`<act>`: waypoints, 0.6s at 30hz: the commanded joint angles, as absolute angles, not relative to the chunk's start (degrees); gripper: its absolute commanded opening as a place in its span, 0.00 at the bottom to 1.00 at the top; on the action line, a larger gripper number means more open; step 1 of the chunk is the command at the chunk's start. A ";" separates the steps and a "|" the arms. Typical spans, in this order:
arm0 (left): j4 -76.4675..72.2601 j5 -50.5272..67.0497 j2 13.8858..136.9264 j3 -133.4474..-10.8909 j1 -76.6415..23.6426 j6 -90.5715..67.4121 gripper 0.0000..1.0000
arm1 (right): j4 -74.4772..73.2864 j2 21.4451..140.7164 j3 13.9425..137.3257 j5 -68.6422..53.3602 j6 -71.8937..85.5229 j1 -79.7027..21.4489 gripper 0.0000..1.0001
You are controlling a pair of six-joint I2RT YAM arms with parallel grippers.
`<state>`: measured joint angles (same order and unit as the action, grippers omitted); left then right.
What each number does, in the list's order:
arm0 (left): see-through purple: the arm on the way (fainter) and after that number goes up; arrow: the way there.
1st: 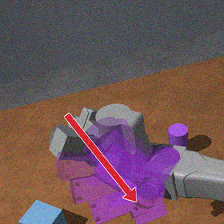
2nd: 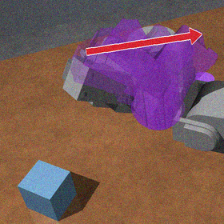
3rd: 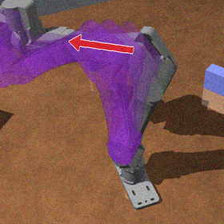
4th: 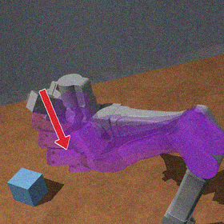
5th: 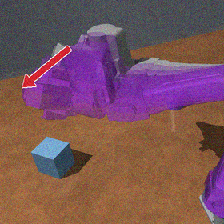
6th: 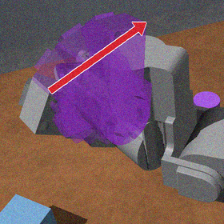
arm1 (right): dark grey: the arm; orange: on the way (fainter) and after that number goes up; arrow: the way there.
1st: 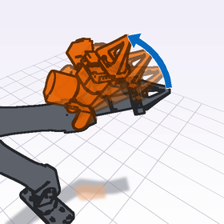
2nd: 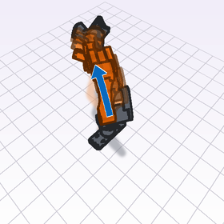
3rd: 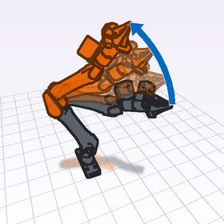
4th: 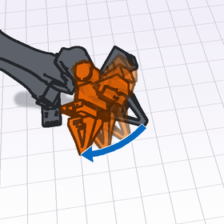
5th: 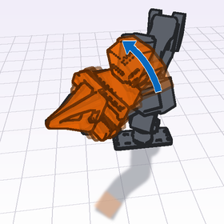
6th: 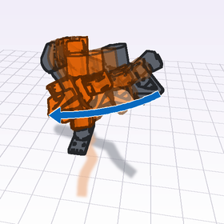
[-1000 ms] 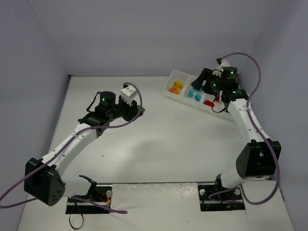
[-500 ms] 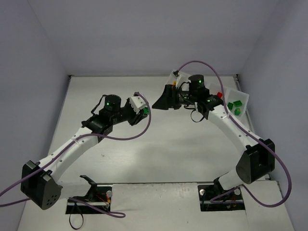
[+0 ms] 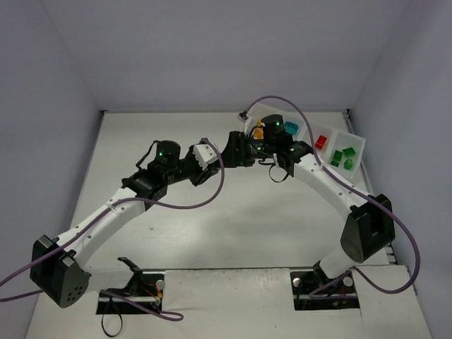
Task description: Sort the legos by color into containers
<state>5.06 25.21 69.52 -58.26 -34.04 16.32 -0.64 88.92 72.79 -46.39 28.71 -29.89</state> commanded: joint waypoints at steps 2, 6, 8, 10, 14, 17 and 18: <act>1.05 26.36 67.59 -60.64 -34.98 17.40 0.01 | 2.64 88.94 76.03 -45.09 28.74 -31.20 0.65; 1.32 26.54 67.67 -60.29 -35.24 17.40 0.00 | 2.64 89.12 75.76 -43.42 28.48 -31.73 0.50; 1.58 26.80 67.76 -60.29 -35.33 17.40 0.01 | 2.64 88.86 75.32 -42.54 28.04 -31.82 0.32; 1.85 26.89 67.50 -60.12 -35.33 17.40 0.00 | 2.55 88.60 74.71 -41.05 27.86 -31.90 0.19; 2.02 26.37 67.06 -58.80 -35.33 17.58 0.01 | 2.55 87.54 73.74 -38.15 26.55 -31.73 0.00; 2.81 26.54 67.06 -58.45 -35.33 17.75 0.01 | 2.55 86.49 72.60 -36.74 26.02 -31.38 0.00; 2.99 26.54 67.06 -58.27 -35.33 17.75 0.00 | 2.55 86.22 71.90 -36.56 25.75 -31.03 0.00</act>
<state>5.04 24.58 69.52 -57.41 -34.94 17.30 -0.27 89.03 72.62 -41.54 28.82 -32.16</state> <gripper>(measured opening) 0.297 0.329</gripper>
